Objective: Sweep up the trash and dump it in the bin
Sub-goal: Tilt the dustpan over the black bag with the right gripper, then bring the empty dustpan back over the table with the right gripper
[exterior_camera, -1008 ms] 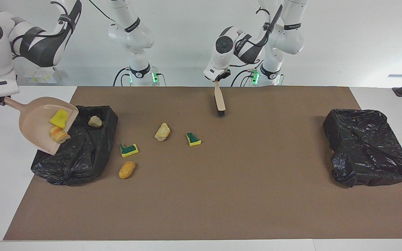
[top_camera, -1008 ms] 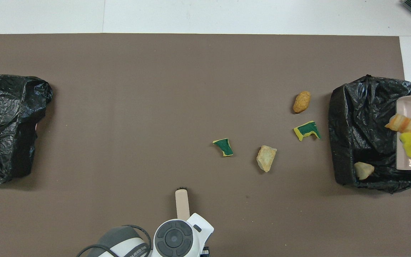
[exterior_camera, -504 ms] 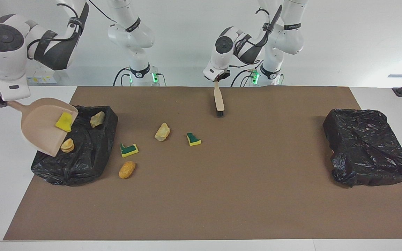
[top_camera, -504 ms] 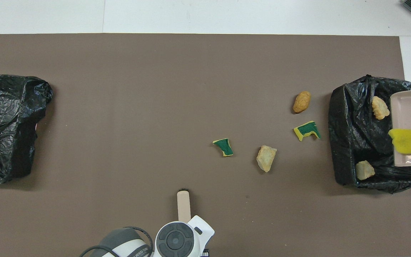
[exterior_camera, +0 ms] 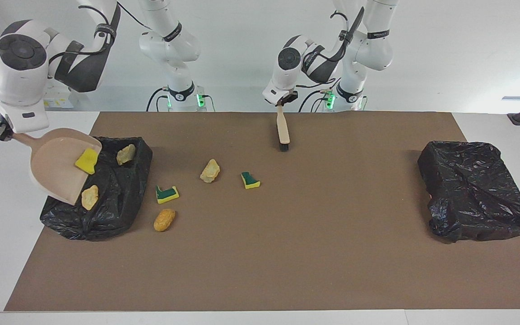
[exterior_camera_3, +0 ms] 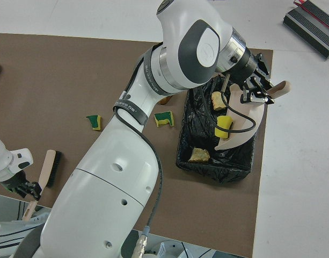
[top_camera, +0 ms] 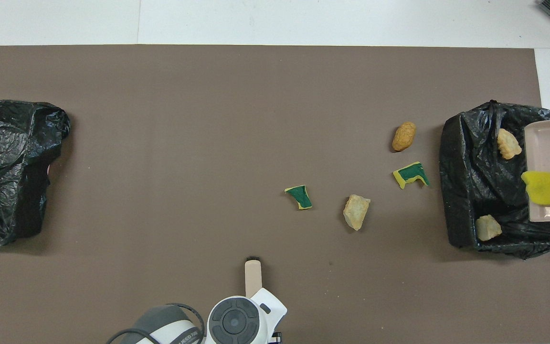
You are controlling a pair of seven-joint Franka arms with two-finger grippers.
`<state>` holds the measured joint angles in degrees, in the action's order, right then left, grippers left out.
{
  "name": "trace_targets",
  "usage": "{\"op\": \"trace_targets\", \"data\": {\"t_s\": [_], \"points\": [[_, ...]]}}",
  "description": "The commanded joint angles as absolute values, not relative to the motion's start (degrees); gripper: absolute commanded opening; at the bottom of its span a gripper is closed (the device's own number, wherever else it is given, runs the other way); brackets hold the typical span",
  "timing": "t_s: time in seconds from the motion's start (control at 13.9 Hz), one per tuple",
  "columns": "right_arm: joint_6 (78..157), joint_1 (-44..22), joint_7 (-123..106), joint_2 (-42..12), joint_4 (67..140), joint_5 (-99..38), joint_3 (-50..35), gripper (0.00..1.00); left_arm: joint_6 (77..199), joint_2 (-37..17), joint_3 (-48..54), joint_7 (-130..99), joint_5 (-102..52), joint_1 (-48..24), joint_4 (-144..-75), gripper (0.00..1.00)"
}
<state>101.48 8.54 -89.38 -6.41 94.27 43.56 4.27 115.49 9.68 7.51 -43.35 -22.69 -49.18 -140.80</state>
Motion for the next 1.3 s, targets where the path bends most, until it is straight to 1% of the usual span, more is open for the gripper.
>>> {"op": "trace_targets", "data": {"t_s": [0.0,0.07,0.22,0.43,0.5,0.58,0.79,1.01,1.15,1.22], "points": [[98.8,4.06,-86.49,-5.54,94.83,50.59,3.96,0.0,116.11,9.93,6.59,-42.81,-23.38,-50.36,-141.07,0.96],[98.35,2.3,-86.4,-5.19,95.01,53.15,3.96,0.0,115.84,9.93,6.59,-42.63,-23.38,-50.36,-140.72,1.0],[97.83,-0.34,-86.31,-5.1,95.1,56.94,3.96,0.0,114.88,10.11,6.59,-42.8,-23.38,-50.01,-138.88,1.0],[97.47,-0.09,-85.08,-4.84,95.19,56.08,4.13,0.0,112.51,10.54,6.24,-42.89,-23.29,-49.57,-136.59,1.0],[97.47,0.0,-85.25,-4.4,95.19,55.99,4.13,0.0,111.98,11.07,5.98,-42.89,-23.2,-48.53,-136.58,1.0],[97.38,-0.17,-85.51,-4.05,95.1,54.42,4.13,0.0,110.58,11.86,6.15,-42.8,-23.12,-45.91,-135.89,1.0],[96.68,-0.44,-85.78,-2.82,94.57,45.47,3.78,0.0,105.57,12.04,5.98,-42.54,-22.59,-41.15,-132.2,1.0],[96.77,-0.44,-85.17,-2.37,94.48,34.05,3.6,0.0,103.54,14.76,5.89,-42.36,-22.59,-35.52,-131.58,1.0],[97.38,0.44,-84.56,-1.85,95.18,22.21,4.04,0.0,101.18,14.68,5.89,-42.45,-22.41,-32.27,-128.95,1.0],[97.38,0.44,-82.72,-1.85,95.36,19.1,4.04,0.0,100.29,14.59,5.89,-42.45,-22.33,-31.04,-127.54,1.0]]}}
